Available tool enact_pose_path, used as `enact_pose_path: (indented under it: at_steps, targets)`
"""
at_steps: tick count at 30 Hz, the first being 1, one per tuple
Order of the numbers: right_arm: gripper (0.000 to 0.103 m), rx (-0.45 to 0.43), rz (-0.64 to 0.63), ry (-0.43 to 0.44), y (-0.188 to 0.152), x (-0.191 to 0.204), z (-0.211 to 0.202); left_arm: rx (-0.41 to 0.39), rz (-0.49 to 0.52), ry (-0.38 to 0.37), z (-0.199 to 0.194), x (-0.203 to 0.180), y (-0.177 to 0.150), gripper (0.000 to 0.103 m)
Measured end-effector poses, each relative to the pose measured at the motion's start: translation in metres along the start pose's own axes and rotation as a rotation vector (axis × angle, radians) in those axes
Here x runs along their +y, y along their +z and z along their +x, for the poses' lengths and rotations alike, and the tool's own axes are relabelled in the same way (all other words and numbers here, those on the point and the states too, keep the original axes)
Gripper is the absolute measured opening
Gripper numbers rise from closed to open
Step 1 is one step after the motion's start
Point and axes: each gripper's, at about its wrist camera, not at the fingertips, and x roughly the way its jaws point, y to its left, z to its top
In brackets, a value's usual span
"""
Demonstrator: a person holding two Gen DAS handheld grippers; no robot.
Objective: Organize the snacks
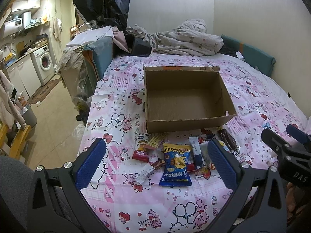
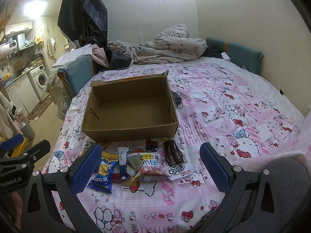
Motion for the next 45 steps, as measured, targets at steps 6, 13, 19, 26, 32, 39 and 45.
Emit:
enact_pose_path:
  at_steps: [6,13,19,26,32,39,45]
  targets:
    - [0.103,0.063,0.049,0.072,0.011,-0.009,0.005,0.051,-0.001,0.014,0.012,0.002,0.009,0.103]
    - [0.103,0.139,0.112,0.149,0.039,-0.027,0.024,0.160,-0.072,-0.033,0.028,0.006,0.030,0.103]
    - [0.103,0.260,0.146,0.189,0.062,-0.044,0.065,0.213,-0.098,-0.028,0.057,0.010,0.054,0.103]
    - [0.103,0.361,0.250,0.182,0.051,-0.073,0.118,0.413,-0.166,0.007,0.111,0.025,0.063,0.103]
    - [0.103,0.434,0.338,0.193,0.036,-0.091,0.136,0.624,-0.198,-0.011,0.158,0.016,0.035,0.090]
    - [0.103,0.478,0.368,0.182,0.028,-0.102,0.142,0.833,-0.088,-0.112,0.197,-0.023,-0.027,0.071]
    - [0.103,0.500,0.391,0.193,0.025,-0.105,0.146,0.894,-0.073,-0.086,0.209,-0.035,-0.059,0.071]
